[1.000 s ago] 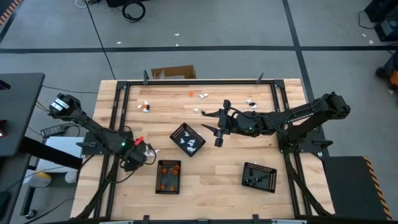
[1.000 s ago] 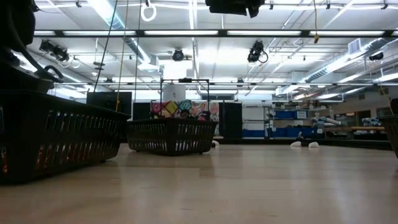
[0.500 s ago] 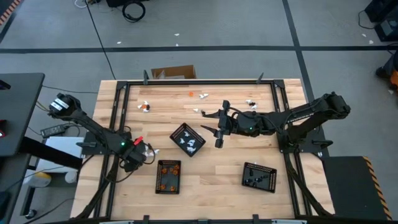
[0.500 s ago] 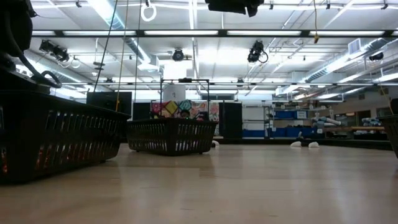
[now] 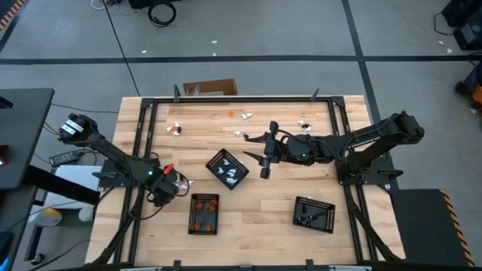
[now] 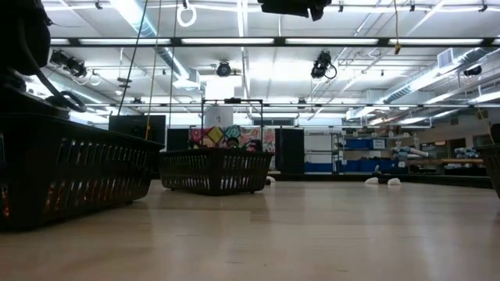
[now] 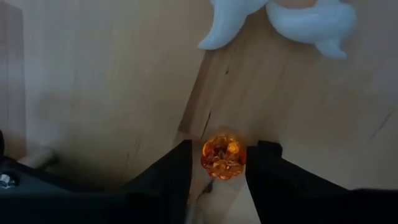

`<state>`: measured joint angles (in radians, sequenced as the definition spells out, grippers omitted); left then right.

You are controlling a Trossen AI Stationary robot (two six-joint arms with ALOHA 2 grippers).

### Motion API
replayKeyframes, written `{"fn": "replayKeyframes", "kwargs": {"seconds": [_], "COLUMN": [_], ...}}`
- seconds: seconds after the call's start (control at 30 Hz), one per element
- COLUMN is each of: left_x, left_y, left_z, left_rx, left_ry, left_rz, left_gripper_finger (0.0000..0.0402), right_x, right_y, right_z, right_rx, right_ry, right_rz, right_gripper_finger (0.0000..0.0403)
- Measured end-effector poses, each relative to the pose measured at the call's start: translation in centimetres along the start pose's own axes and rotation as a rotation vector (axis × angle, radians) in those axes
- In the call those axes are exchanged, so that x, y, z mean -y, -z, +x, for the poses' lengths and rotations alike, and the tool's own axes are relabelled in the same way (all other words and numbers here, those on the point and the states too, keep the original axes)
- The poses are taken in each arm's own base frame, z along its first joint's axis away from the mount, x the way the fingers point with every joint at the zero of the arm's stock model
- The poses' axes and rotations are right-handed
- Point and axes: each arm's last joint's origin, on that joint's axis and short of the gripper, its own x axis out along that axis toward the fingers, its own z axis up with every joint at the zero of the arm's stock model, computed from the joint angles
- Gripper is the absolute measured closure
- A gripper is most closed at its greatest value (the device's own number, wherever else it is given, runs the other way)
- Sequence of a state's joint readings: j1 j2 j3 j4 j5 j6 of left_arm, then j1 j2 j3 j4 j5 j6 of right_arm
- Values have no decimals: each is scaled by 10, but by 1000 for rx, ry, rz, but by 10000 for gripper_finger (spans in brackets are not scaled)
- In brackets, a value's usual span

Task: Sort Halloween decoration
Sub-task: Put the orange pumpkin toy into the left black basket

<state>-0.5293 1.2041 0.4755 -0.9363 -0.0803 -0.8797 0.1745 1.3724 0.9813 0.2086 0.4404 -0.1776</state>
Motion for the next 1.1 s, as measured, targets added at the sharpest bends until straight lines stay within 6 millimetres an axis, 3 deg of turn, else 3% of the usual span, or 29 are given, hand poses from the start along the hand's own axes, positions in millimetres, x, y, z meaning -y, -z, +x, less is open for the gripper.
{"fn": "replayKeyframes", "kwargs": {"seconds": [0.17,0.73,1.1], "left_x": [-1,-1,7], "left_y": [1,1,-7], "left_z": [0,-1,-19], "left_rx": [-10,-12,3], "left_ry": [-7,-5,32], "left_rz": [11,31,33], "left_gripper_finger": [256,370,358], "right_x": [0,0,0], "right_y": [0,0,0], "right_z": [0,0,0], "right_rx": [0,-1,-1], "right_ry": [1,3,3], "right_rz": [-1,-1,1], "right_gripper_finger": [212,212,212]}}
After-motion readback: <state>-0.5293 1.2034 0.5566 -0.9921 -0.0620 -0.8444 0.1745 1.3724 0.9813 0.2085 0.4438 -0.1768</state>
